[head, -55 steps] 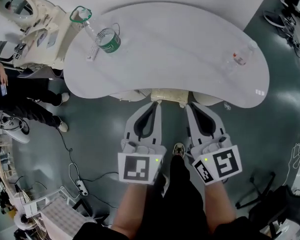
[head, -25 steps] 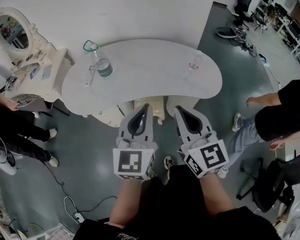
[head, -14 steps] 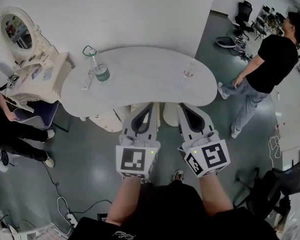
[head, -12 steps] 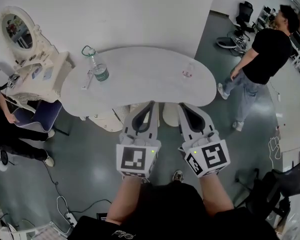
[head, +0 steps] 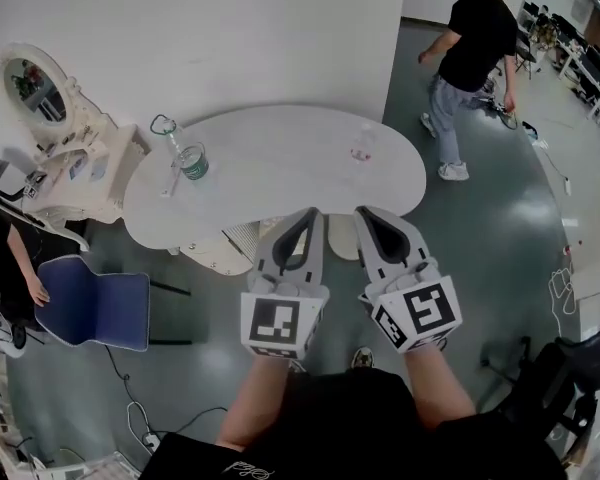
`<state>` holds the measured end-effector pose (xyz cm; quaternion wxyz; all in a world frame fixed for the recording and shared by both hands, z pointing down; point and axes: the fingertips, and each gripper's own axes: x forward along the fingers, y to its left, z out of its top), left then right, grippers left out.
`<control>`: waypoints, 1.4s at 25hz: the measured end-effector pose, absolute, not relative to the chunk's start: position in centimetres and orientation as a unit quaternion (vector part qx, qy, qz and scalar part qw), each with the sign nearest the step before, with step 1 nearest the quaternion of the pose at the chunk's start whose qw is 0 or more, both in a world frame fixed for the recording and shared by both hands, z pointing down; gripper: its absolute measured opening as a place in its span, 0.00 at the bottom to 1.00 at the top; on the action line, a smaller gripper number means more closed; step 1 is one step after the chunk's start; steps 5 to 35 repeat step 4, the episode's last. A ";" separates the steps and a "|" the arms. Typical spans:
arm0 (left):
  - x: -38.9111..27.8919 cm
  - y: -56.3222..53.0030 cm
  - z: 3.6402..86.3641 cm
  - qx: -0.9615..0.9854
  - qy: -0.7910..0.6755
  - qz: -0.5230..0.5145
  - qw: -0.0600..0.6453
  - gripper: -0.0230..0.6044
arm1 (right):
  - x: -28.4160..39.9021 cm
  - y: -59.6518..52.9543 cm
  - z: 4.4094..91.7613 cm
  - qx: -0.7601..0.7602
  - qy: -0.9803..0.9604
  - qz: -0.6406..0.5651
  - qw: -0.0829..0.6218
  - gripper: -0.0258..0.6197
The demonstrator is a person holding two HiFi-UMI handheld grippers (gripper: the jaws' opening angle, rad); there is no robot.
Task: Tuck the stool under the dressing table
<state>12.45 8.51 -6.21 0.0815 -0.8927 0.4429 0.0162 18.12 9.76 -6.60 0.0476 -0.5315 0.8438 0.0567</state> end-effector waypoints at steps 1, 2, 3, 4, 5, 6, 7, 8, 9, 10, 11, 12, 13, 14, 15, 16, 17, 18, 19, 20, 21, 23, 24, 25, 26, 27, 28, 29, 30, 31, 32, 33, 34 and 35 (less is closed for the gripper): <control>13.0 8.6 -6.1 -0.894 0.441 0.010 0.083 0.04 | 18.7 9.8 -6.5 -0.532 0.843 0.055 0.049 0.05; 13.6 8.7 -5.9 -0.895 0.439 0.006 0.084 0.04 | 19.3 9.9 -6.5 -0.533 0.843 0.055 0.050 0.05; 14.2 8.8 -5.9 -0.895 0.437 0.002 0.086 0.05 | 19.9 9.9 -6.4 -0.534 0.842 0.054 0.051 0.05; 14.8 8.9 -5.8 -0.896 0.435 -0.001 0.088 0.05 | 20.6 10.0 -6.4 -0.535 0.842 0.053 0.052 0.05; 14.8 8.9 -5.8 -0.896 0.435 -0.001 0.088 0.05 | 20.6 10.0 -6.4 -0.535 0.842 0.053 0.052 0.05; 14.8 8.9 -5.8 -0.896 0.435 -0.001 0.088 0.05 | 20.6 10.0 -6.4 -0.535 0.842 0.053 0.052 0.05; 14.8 8.9 -5.8 -0.896 0.435 -0.001 0.088 0.05 | 20.6 10.0 -6.4 -0.535 0.842 0.053 0.052 0.05; 14.8 8.9 -5.8 -0.896 0.435 -0.001 0.088 0.05 | 20.6 10.0 -6.4 -0.535 0.842 0.053 0.052 0.05; 14.8 8.9 -5.8 -0.896 0.435 -0.001 0.088 0.05 | 20.6 10.0 -6.4 -0.535 0.842 0.053 0.052 0.05; 14.8 8.9 -5.8 -0.896 0.435 -0.001 0.088 0.05 | 20.6 10.0 -6.4 -0.535 0.842 0.053 0.052 0.05; 14.8 8.9 -5.8 -0.896 0.435 -0.001 0.088 0.05 | 20.6 10.0 -6.4 -0.535 0.842 0.053 0.052 0.05; 14.8 8.9 -5.8 -0.896 0.435 -0.001 0.088 0.05 | 20.6 10.0 -6.4 -0.535 0.842 0.053 0.052 0.05; 14.8 8.9 -5.8 -0.896 0.435 -0.001 0.088 0.05 | 20.6 10.0 -6.4 -0.535 0.842 0.053 0.052 0.05; 14.8 8.9 -5.8 -0.896 0.435 -0.001 0.088 0.05 | 20.6 10.0 -6.4 -0.535 0.842 0.053 0.052 0.05; 14.8 8.9 -5.8 -0.896 0.435 -0.001 0.088 0.05 | 20.6 10.0 -6.4 -0.535 0.842 0.053 0.052 0.05; 14.8 8.9 -5.8 -0.896 0.435 -0.001 0.088 0.05 | 20.6 10.0 -6.4 -0.535 0.842 0.053 0.052 0.05; 14.8 8.9 -5.8 -0.896 0.435 -0.001 0.088 0.05 | 20.6 10.0 -6.4 -0.535 0.842 0.053 0.052 0.05; 14.8 8.9 -5.8 -0.896 0.435 -0.001 0.088 0.05 | 20.6 10.0 -6.4 -0.535 0.842 0.053 0.052 0.05; 14.8 8.9 -5.8 -0.896 0.435 -0.001 0.088 0.05 | 20.6 10.0 -6.4 -0.535 0.842 0.053 0.052 0.05; 14.8 8.9 -5.8 -0.896 0.435 -0.001 0.088 0.05 | 20.6 10.0 -6.4 -0.535 0.842 0.053 0.052 0.05; 14.8 8.9 -5.8 -0.896 0.435 -0.001 0.088 0.05 | 20.6 10.0 -6.4 -0.535 0.842 0.053 0.052 0.05; 14.8 8.9 -5.8 -0.896 0.435 -0.001 0.088 0.05 | 20.6 10.0 -6.4 -0.535 0.842 0.053 0.052 0.05; 14.8 8.9 -5.8 -0.896 0.435 -0.001 0.088 0.05 | 20.6 10.0 -6.4 -0.535 0.842 0.053 0.052 0.05; 14.8 8.9 -5.8 -0.896 0.435 -0.001 0.088 0.05 | 20.6 10.0 -6.4 -0.535 0.842 0.053 0.052 0.05; 14.8 8.9 -5.8 -0.896 0.435 -0.001 0.088 0.05 | 20.6 10.0 -6.4 -0.535 0.842 0.053 0.052 0.05; 14.8 8.9 -5.8 -0.896 0.435 -0.001 0.088 0.05 | 20.6 10.0 -6.4 -0.535 0.842 0.053 0.052 0.05; 14.8 8.9 -5.8 -0.896 0.435 -0.001 0.088 0.05 | 20.6 10.0 -6.4 -0.535 0.842 0.053 0.052 0.05; 14.8 8.9 -5.8 -0.896 0.435 -0.001 0.088 0.05 | 20.6 10.0 -6.4 -0.535 0.842 0.053 0.052 0.05; 14.8 8.9 -5.8 -0.896 0.435 -0.001 0.088 0.05 | 20.6 10.0 -6.4 -0.535 0.842 0.053 0.052 0.05; 14.8 8.9 -5.8 -0.896 0.435 -0.001 0.088 0.05 | 20.6 10.0 -6.4 -0.535 0.842 0.053 0.052 0.05; 14.8 8.9 -5.8 -0.896 0.435 -0.001 0.088 0.05 | 20.6 10.0 -6.4 -0.535 0.842 0.053 0.052 0.05; 14.8 8.9 -5.8 -0.896 0.435 -0.001 0.088 0.05 | 20.6 10.0 -6.4 -0.535 0.842 0.053 0.052 0.05; 14.8 8.9 -5.8 -0.896 0.435 -0.001 0.088 0.05 | 20.6 10.0 -6.4 -0.535 0.842 0.053 0.052 0.05; 14.8 8.9 -5.8 -0.896 0.435 -0.001 0.088 0.05 | 20.6 10.0 -6.4 -0.535 0.842 0.053 0.052 0.05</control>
